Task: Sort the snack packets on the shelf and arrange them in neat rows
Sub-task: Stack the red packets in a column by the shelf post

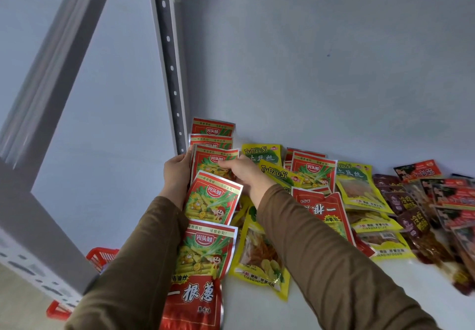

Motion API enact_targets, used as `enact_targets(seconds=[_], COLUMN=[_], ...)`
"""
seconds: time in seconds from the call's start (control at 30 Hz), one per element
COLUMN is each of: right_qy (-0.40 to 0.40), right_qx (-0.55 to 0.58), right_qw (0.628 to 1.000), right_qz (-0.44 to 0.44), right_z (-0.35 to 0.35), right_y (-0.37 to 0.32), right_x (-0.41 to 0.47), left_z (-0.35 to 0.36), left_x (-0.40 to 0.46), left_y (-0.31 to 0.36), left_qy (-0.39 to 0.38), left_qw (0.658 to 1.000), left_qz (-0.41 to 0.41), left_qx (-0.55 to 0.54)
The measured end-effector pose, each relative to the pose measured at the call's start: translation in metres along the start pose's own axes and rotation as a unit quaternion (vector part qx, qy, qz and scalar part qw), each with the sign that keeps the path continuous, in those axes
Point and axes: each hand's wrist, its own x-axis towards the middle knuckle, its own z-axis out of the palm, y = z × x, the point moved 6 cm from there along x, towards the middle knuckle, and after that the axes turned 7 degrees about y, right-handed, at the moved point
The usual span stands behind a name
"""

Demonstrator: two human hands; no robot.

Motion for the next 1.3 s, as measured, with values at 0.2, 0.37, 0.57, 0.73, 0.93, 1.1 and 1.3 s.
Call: enact_targets(seconds=[0.2, 0.37, 0.57, 0.73, 0.93, 1.1, 1.3], right_qy=[0.034, 0.047, 0.017, 0.005, 0.015, -0.003, -0.014], right_qx=[0.049, 0.054, -0.028, -0.055, 0.016, 0.071, 0.080], right_qw=[0.998, 0.997, 0.997, 0.998, 0.999, 0.997, 0.997], right_qz=[-0.022, -0.036, -0.065, -0.036, -0.023, -0.022, 0.011], right_z=[-0.004, -0.005, 0.000, 0.002, 0.004, 0.008, 0.009], right_y=[0.000, 0.001, -0.003, 0.006, 0.007, 0.005, 0.007], right_x=[0.011, 0.011, 0.010, 0.014, 0.020, 0.020, 0.019], left_z=[0.006, 0.008, 0.011, 0.015, 0.018, 0.008, -0.027], left_x=[-0.003, -0.001, 0.003, 0.007, 0.003, -0.013, -0.132], left_y=[0.007, 0.004, 0.011, 0.017, 0.014, 0.044, 0.067], left_qy=[-0.025, -0.043, -0.031, -0.051, -0.045, 0.017, 0.002], left_qw=[1.000, 0.999, 0.997, 0.995, 0.997, 0.985, 0.867], left_qz=[-0.003, -0.021, -0.054, -0.070, -0.063, 0.071, 0.326], left_qx=[0.019, -0.005, -0.040, -0.042, 0.002, 0.156, 0.377])
